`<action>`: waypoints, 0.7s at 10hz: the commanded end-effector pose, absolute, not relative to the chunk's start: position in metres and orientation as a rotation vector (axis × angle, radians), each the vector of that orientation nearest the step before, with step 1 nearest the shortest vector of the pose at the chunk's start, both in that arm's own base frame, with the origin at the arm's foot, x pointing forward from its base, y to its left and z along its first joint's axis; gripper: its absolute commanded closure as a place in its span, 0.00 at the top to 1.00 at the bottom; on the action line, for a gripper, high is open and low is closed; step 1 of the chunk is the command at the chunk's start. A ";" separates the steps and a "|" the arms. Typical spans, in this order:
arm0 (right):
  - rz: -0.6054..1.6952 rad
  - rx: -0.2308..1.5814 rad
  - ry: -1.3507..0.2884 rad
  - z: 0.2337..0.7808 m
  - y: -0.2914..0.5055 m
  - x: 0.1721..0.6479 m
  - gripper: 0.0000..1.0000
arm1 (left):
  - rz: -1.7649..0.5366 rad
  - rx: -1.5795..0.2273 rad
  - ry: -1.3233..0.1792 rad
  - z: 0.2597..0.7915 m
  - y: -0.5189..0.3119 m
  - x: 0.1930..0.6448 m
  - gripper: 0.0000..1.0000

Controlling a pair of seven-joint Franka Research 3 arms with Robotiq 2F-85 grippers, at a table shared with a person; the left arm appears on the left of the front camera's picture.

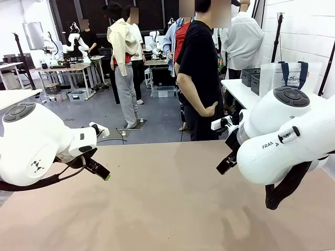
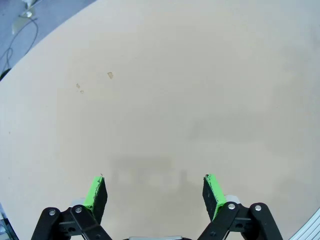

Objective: Transfer purchased items from the store into the shopping bag.
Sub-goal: Open the Reusable shopping bag in the center of the table.

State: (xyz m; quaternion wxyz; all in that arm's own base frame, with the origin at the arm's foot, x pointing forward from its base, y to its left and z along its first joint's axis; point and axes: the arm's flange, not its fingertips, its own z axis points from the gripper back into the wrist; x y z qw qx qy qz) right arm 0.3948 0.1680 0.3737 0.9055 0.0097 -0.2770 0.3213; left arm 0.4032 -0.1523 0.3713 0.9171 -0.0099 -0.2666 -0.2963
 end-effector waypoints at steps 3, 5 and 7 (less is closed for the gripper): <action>0.664 0.020 -0.572 0.374 0.168 0.395 1.00 | -0.607 -0.021 -0.549 0.371 -0.151 0.404 1.00; 0.664 0.020 -0.572 0.374 0.168 0.395 1.00 | -0.607 -0.021 -0.549 0.371 -0.151 0.404 1.00; 0.664 0.020 -0.572 0.374 0.168 0.395 1.00 | -0.607 -0.021 -0.549 0.371 -0.151 0.404 1.00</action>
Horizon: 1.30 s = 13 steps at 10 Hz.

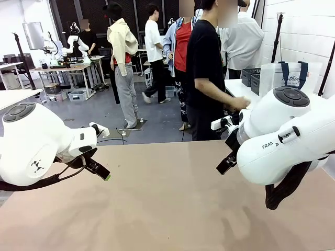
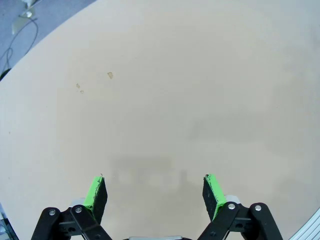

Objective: Transfer purchased items from the store into the shopping bag.
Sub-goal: Open the Reusable shopping bag in the center of the table.

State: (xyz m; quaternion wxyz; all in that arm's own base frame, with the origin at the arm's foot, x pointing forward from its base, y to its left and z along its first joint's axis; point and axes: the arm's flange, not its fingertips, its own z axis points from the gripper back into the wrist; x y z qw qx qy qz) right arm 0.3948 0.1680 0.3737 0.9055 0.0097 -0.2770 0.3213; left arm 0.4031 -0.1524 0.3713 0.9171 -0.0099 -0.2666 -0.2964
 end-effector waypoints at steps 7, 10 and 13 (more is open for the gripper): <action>0.664 0.020 -0.572 0.374 0.168 0.395 1.00 | -0.607 -0.021 -0.549 0.371 -0.151 0.404 1.00; 0.664 0.020 -0.572 0.374 0.168 0.395 1.00 | -0.607 -0.021 -0.549 0.371 -0.151 0.404 1.00; 0.664 0.020 -0.572 0.374 0.168 0.395 1.00 | -0.607 -0.021 -0.549 0.371 -0.151 0.404 1.00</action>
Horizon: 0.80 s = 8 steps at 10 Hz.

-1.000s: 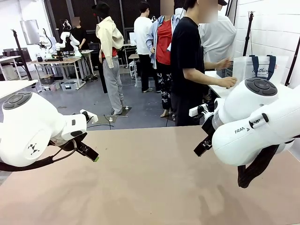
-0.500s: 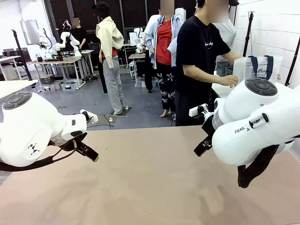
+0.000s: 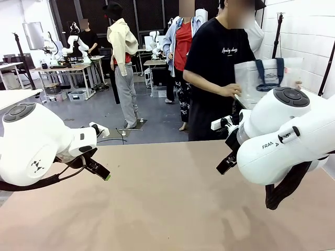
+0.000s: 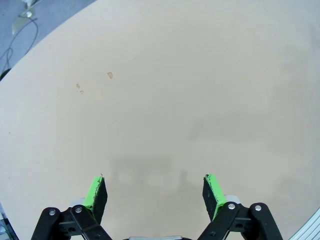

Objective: Transfer purchased items from the store into the shopping bag.
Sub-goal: Open the Reusable shopping bag in the center of the table.

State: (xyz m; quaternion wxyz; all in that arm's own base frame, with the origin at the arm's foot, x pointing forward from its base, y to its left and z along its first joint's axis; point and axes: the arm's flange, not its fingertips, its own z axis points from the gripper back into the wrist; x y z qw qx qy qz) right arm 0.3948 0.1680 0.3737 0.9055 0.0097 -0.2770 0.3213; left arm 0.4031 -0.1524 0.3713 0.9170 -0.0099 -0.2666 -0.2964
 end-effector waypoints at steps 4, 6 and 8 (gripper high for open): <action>0.664 0.020 -0.572 0.374 0.168 0.395 1.00 | -0.607 -0.021 -0.549 0.371 -0.151 0.404 1.00; 0.664 0.020 -0.572 0.374 0.168 0.395 1.00 | -0.607 -0.021 -0.549 0.371 -0.151 0.404 1.00; 0.664 0.020 -0.572 0.374 0.168 0.395 1.00 | -0.607 -0.021 -0.549 0.371 -0.151 0.404 1.00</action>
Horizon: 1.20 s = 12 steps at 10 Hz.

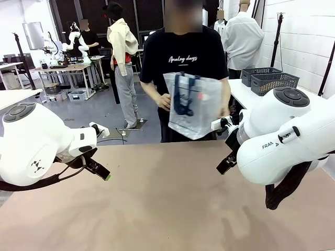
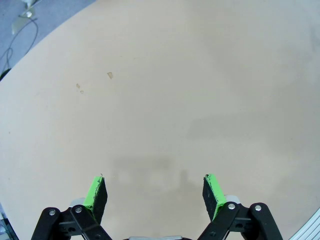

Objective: Transfer purchased items from the store into the shopping bag.
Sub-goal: Open the Reusable shopping bag in the center of the table.

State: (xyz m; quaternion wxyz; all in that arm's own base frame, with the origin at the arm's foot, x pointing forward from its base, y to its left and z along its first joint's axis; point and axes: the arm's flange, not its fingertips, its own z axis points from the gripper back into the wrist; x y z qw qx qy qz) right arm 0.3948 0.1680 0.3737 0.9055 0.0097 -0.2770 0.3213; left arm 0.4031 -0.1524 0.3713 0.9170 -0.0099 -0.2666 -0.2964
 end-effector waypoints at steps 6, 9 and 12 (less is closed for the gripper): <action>0.664 0.020 -0.572 0.374 0.168 0.395 1.00 | -0.607 -0.021 -0.549 0.371 -0.151 0.404 1.00; 0.664 0.020 -0.572 0.374 0.168 0.395 1.00 | -0.607 -0.021 -0.549 0.371 -0.151 0.404 1.00; 0.664 0.020 -0.572 0.374 0.168 0.395 1.00 | -0.607 -0.021 -0.549 0.371 -0.151 0.404 1.00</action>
